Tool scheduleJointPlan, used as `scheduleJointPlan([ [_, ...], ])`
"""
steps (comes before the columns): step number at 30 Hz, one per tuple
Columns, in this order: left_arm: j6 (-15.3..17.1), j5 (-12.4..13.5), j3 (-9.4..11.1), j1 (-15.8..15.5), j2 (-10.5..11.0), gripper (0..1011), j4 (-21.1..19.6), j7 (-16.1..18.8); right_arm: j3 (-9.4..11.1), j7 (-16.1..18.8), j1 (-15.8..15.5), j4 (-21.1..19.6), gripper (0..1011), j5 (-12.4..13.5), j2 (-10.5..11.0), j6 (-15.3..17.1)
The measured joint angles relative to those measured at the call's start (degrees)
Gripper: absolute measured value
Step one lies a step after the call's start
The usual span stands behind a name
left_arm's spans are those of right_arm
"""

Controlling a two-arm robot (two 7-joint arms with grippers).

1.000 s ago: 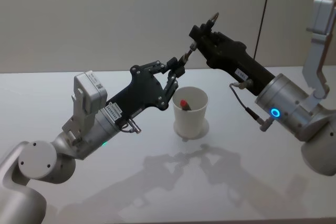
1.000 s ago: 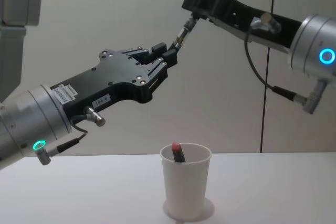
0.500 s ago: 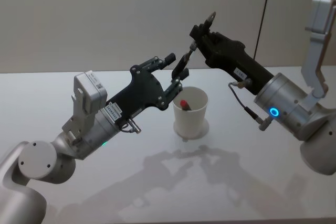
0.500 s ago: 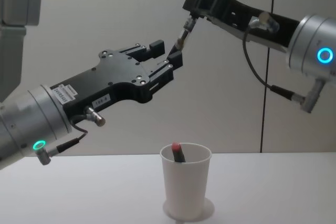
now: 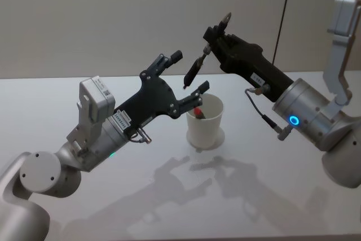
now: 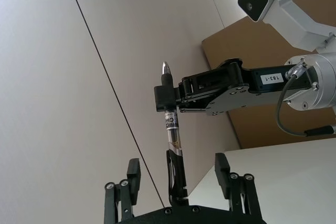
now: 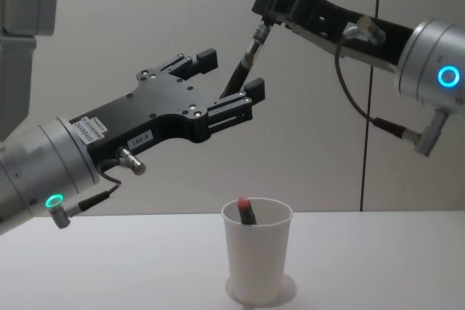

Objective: Place the pen into the pen holder.

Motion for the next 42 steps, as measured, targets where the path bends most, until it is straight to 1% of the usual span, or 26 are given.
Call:
scheduleJointPlan([
  [6, 0.0, 0.0, 0.0, 0.0, 0.0, 1003, 0.0, 0.0, 0.0, 0.0, 0.0, 0.0, 132, 0.0, 0.0, 0.0],
  [23, 0.0, 0.0, 0.0, 0.0, 0.0, 1003, 0.0, 0.0, 0.0, -0.1, 0.0, 0.0, 131, 0.0, 0.0, -0.1],
  [30, 0.0, 0.0, 0.0, 0.0, 0.0, 1003, 0.0, 0.0, -0.2, -1.1, 0.0, 0.0, 132, -0.2, 0.0, -0.9],
  [36, 0.0, 0.0, 0.0, 0.0, 0.0, 1003, 0.0, 0.0, -0.6, -2.9, -0.1, 0.0, 131, -1.4, -0.1, -2.4],
  [42, 0.0, 0.0, 0.0, 0.0, 0.0, 1003, 0.0, 0.0, -1.0, -5.1, 0.0, 0.6, 131, -3.2, -0.4, -4.7],
])
